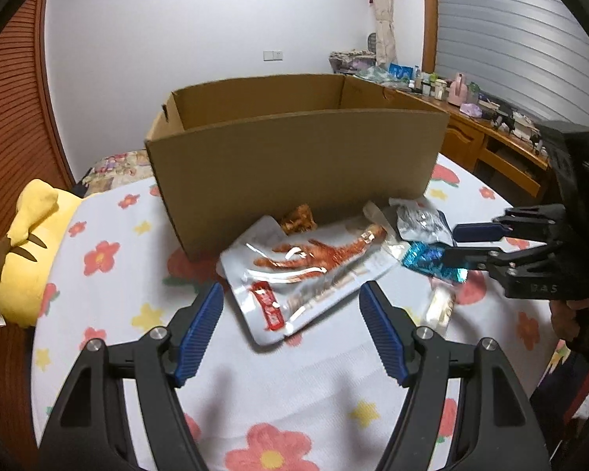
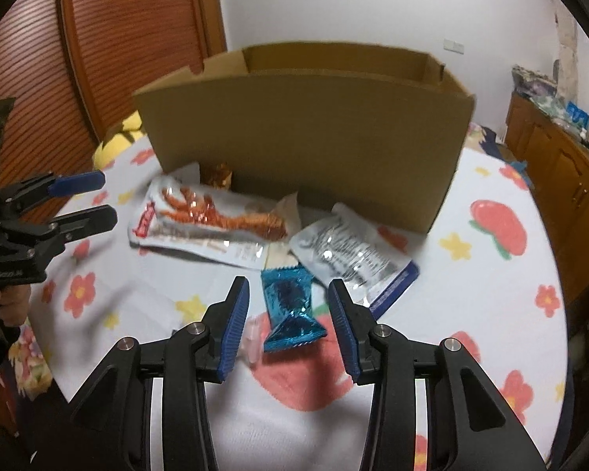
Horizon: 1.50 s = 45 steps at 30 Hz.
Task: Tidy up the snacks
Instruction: 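Grasp the blue wrapped candy with the right gripper while the left grasps the clear cookie pack, then lift the blue candy and clear cookie pack toward the box with both grippers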
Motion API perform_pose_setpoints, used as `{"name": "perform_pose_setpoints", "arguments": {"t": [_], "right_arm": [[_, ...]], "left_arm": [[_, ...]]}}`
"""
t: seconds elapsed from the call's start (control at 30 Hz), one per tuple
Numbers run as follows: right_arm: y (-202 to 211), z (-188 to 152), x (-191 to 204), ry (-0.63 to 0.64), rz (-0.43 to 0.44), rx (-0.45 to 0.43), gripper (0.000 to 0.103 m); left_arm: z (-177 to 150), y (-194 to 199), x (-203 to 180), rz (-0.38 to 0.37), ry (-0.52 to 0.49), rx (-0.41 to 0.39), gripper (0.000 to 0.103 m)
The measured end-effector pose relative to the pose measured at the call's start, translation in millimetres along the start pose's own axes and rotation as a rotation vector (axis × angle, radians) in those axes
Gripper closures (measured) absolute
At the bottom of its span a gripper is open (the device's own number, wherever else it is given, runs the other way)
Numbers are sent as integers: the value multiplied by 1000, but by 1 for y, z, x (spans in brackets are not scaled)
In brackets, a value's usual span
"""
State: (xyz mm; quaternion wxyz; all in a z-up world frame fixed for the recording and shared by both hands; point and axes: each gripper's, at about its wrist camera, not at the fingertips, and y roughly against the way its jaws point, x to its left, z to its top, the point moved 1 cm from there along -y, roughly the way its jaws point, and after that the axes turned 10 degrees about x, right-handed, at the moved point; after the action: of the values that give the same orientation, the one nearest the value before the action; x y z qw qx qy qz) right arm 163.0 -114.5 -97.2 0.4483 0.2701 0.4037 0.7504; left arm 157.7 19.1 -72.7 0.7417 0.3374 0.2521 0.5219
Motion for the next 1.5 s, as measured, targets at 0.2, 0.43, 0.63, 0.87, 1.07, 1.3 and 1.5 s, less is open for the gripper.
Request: {"name": "perform_pose_setpoints", "arguments": {"t": [0.2,0.43,0.63,0.87,1.07,1.3,1.5], "right_arm": [[-15,2,-2,19,0,50,62],[-24,3,-7,27,18,90,77],[-13,-4,-10,21,40,58,85],[-6,-12,-17,0,47,44,85],[-6,-17,-16,-2,34,39,84],[-12,-21,-16,2,19,37,76],[-15,-21,-14,14,3,29,73]], "left_arm": [[-5,-6,-15,-29,-24,16,31],[-6,-18,-39,-93,-54,50,34],[-5,-27,-62,-145,-91,73,41],[-3,-37,-76,-193,-111,99,50],[-2,-44,-88,-209,-152,129,55],[-5,-45,-88,-201,-161,149,68],[-6,-45,-81,-215,-126,138,82]]}}
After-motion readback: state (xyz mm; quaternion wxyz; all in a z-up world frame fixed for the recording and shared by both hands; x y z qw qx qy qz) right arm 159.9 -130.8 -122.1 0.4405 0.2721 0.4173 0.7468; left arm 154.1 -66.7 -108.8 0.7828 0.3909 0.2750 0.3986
